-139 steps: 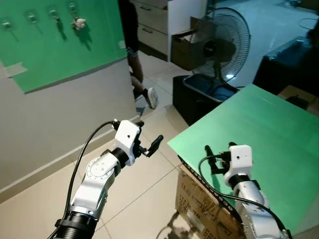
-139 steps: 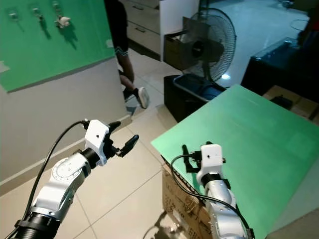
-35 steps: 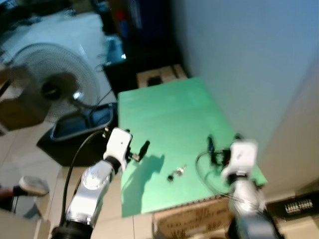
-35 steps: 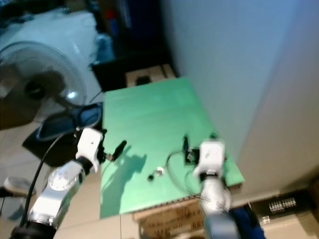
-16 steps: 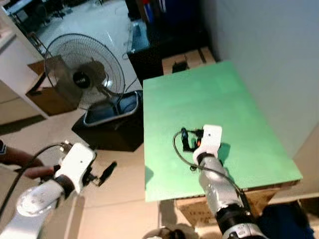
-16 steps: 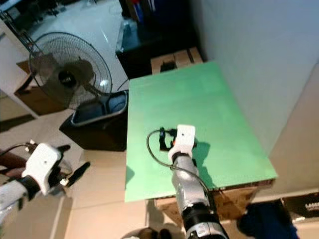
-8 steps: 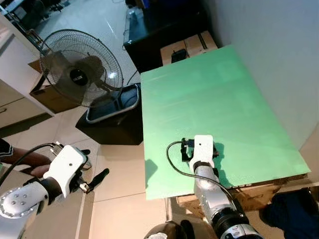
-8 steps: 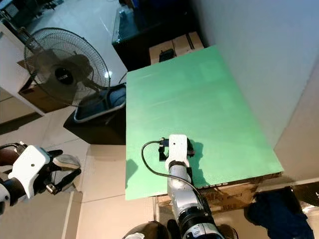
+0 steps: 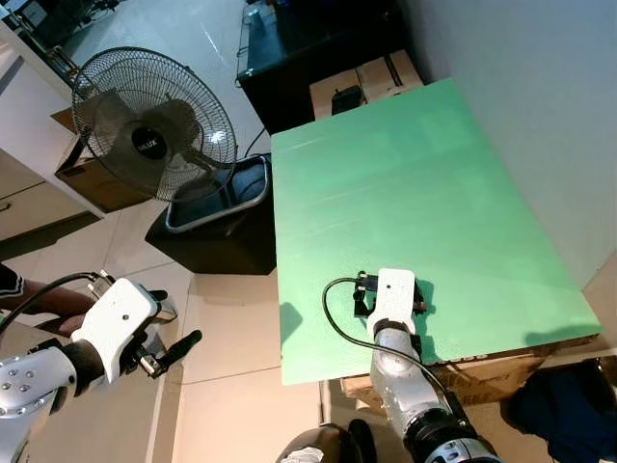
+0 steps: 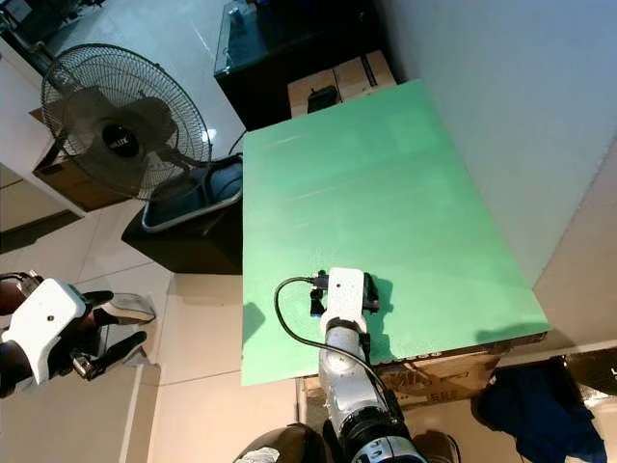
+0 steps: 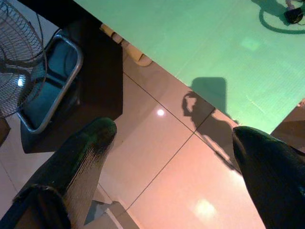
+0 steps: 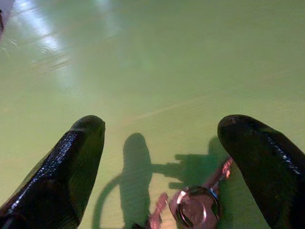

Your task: Hang keys on a hook

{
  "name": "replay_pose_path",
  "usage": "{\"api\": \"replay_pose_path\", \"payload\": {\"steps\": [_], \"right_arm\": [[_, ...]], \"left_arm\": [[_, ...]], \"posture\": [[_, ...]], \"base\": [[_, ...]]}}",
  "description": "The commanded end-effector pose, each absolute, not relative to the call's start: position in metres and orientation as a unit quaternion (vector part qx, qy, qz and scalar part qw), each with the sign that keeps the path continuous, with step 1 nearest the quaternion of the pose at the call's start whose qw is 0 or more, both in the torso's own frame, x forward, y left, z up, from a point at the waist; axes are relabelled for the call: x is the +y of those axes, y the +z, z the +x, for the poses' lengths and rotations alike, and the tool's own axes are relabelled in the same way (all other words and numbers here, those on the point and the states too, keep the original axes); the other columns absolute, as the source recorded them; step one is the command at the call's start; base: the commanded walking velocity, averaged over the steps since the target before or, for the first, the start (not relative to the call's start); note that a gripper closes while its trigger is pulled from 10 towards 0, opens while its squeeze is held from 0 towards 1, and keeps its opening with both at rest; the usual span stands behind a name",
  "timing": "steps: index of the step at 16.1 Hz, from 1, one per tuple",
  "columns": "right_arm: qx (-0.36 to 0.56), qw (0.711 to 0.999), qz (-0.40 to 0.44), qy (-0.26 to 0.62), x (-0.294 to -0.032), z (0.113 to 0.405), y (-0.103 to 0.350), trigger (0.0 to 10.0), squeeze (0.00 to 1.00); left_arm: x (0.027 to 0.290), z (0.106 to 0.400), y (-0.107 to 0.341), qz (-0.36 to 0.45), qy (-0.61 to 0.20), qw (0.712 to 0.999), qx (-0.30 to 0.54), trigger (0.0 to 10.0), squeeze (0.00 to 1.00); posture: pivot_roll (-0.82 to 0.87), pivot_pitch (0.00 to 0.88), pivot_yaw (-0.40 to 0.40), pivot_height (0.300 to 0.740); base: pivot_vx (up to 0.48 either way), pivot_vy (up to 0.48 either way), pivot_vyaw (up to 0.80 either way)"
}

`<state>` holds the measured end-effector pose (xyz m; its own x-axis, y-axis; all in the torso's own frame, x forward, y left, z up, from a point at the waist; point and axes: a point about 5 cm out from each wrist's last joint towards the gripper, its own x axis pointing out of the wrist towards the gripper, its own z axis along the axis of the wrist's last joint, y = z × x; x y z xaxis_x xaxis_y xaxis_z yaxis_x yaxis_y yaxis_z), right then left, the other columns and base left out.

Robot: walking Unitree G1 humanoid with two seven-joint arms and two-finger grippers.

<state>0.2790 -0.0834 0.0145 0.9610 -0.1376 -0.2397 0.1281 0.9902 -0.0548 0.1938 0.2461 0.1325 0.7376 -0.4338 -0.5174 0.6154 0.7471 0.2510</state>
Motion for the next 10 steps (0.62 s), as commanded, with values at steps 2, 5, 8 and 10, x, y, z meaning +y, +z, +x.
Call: {"api": "replay_pose_path", "payload": {"steps": [2,5,8,10], "right_arm": [[0.155,0.986,0.046,-0.039,-0.0427,0.2568,0.0049,10.0,0.00],[0.158,0.985,0.061,-0.036,-0.0392,0.2544,0.0043,10.0,0.00],[0.168,0.982,0.080,-0.040,-0.0401,0.2522,0.0008,8.5,0.00],[0.175,0.980,0.086,-0.041,-0.0401,0.2501,-0.0016,10.0,0.00]], "left_arm": [[0.2561,0.1931,0.1374,0.219,-0.277,0.908,0.227,10.0,0.00],[0.2569,0.1913,0.1375,0.219,-0.278,0.907,0.230,10.0,0.00],[0.2584,0.1892,0.1379,0.220,-0.279,0.905,0.234,10.0,0.00],[0.2585,0.1873,0.1370,0.219,-0.280,0.904,0.239,10.0,0.00]], "posture": [[0.15,0.193,0.400,0.740],[0.15,0.199,0.400,0.740],[0.16,0.209,0.400,0.740],[0.16,0.222,0.400,0.740]], "base": [[0.000,0.000,0.00],[0.000,0.000,0.00],[0.000,0.000,0.00],[0.000,0.000,0.00]]}}
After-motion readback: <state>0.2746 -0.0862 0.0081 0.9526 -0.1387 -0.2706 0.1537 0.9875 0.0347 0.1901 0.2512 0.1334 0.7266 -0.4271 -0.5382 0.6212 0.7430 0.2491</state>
